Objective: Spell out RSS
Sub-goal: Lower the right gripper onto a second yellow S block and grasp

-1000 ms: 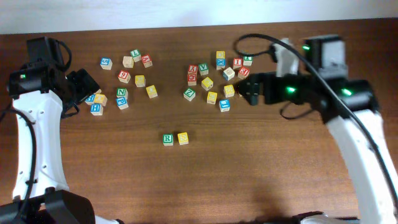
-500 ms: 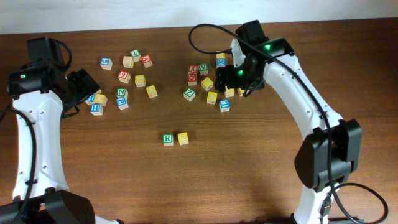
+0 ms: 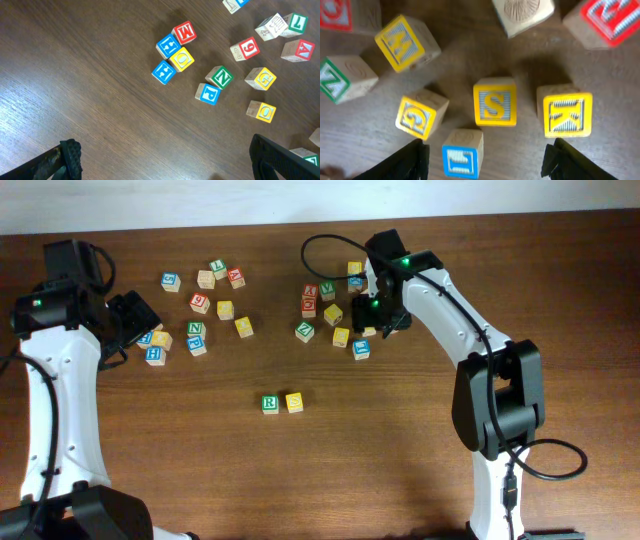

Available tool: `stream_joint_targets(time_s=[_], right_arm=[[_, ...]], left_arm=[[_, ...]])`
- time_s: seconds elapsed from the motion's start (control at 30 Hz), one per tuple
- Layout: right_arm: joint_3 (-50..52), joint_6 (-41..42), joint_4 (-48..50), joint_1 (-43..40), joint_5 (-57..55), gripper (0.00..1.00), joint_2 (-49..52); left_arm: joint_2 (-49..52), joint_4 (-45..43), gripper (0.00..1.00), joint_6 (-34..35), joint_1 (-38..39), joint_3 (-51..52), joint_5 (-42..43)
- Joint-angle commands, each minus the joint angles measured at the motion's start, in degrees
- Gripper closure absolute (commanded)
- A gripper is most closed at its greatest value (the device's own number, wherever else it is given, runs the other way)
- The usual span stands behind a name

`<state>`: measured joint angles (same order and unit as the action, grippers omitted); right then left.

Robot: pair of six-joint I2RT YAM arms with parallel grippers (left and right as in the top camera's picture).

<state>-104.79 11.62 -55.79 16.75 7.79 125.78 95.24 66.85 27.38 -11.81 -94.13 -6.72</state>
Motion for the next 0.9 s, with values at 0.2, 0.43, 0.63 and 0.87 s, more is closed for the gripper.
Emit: stream_joint_targets(time_s=[0.2, 0.43, 0.63, 0.87], right_arm=[[-1.1, -0.2, 3.6, 0.6, -1.2, 0.33, 1.4], [-0.5, -0.6, 4.2, 2.4, -5.5, 0.33, 1.7], [-0.5, -0.6, 3.6, 2.4, -5.5, 0.33, 4.1], [-0.5, -0.7, 3.8, 2.4, -7.5, 0.33, 4.9]], left_arm=[[-0.5, 0.1, 0.01, -0.7, -0.3, -0.5, -0.6], [-0.5, 0.1, 0.01, -0.7, -0.3, -0.5, -0.6], [-0.5, 0.1, 0.01, -0.7, -0.3, -0.5, -0.6], [-0.5, 0.1, 0.01, -0.7, -0.3, -0.5, -0.6]])
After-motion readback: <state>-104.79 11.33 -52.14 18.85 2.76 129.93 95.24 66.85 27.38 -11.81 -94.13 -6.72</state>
